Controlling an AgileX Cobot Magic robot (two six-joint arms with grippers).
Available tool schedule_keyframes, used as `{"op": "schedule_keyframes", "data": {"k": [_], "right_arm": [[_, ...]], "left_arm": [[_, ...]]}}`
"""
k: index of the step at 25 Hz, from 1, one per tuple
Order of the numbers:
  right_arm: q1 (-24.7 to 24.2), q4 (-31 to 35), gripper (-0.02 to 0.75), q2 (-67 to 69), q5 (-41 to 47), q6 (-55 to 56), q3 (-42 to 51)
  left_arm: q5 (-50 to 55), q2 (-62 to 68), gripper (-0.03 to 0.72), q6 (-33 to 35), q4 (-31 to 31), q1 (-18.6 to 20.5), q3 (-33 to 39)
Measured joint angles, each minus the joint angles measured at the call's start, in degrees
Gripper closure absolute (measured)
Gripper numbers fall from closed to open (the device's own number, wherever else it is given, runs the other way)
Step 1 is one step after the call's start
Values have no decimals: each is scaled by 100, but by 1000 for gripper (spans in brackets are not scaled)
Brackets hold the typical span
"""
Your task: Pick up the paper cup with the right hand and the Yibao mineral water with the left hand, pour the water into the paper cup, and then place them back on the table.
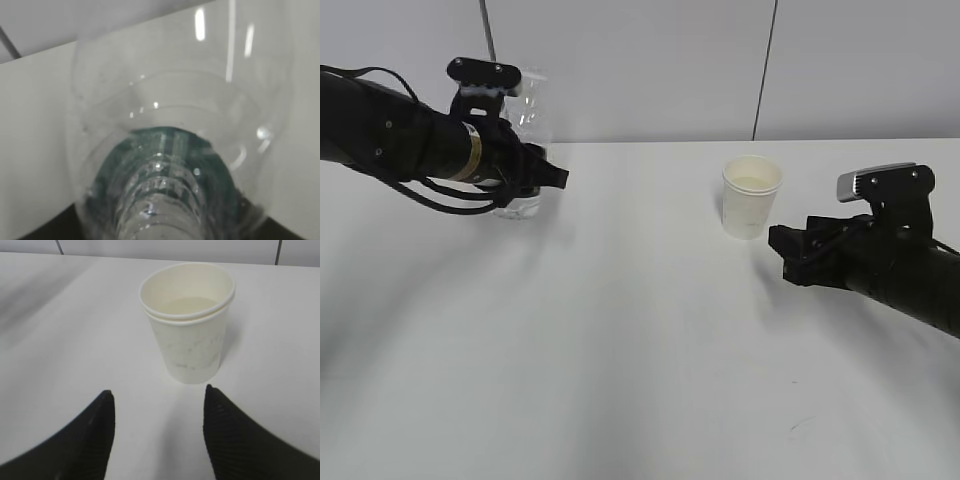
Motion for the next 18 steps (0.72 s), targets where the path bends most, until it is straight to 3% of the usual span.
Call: {"op": "schedule_keyframes", "data": {"k": [12,18], "right_arm": [[0,0,290,0,-192,0,0],[0,0,290,0,-195,-11,0]], "left_arm": [[-1209,11,377,935,68,0,0],[-1974,18,377,2253,-1167,34,0]]}}
